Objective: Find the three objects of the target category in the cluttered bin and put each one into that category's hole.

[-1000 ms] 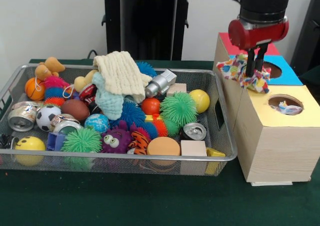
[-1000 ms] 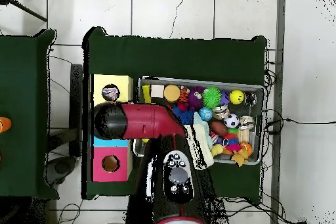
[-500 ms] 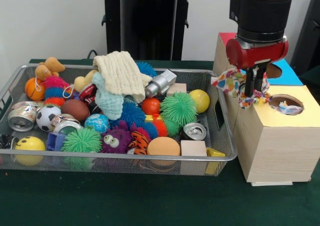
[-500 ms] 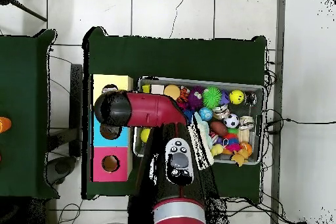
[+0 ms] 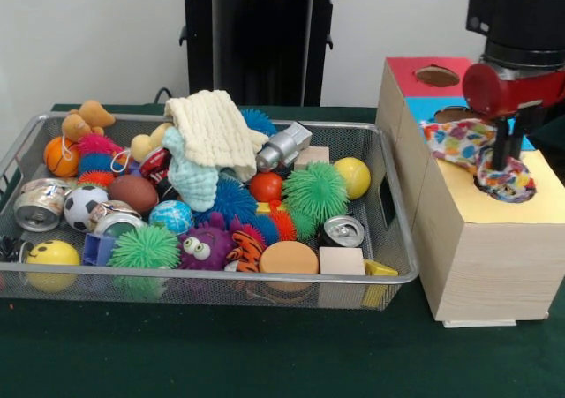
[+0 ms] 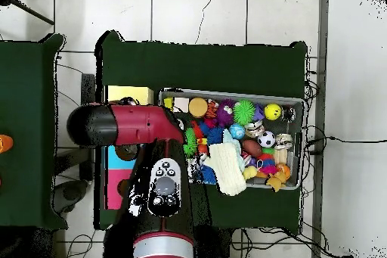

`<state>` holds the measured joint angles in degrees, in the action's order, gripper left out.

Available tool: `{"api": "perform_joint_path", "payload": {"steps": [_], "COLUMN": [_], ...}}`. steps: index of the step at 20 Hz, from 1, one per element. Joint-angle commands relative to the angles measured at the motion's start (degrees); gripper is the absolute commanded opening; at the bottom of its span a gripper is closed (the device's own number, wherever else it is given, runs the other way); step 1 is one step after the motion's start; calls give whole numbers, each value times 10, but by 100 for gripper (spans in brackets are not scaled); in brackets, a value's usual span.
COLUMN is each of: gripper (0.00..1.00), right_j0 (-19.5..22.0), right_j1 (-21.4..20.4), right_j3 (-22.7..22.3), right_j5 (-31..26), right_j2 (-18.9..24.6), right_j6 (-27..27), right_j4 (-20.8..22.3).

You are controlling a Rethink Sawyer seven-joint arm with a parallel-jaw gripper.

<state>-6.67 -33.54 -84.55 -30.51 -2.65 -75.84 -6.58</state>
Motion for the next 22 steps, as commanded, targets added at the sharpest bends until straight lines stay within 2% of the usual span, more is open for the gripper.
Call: {"api": "perform_joint_path", "payload": {"steps": [1,8,12,16,18,22], "gripper": [0,0,0,0,0,0], "right_j0": [-11,15,58,95,95,84], "right_j1": [43,68,96,106,117,180], "right_j3": [24,-6,-15,-26,-18,30], "right_j5": [-28,34,81,113,121,158], "right_j2": [5,8,36,60,54,40], "right_j6": [-188,-146,-116,-82,-83,-92], "right_j4": [-43,-35,-29,-9,0,11]}}
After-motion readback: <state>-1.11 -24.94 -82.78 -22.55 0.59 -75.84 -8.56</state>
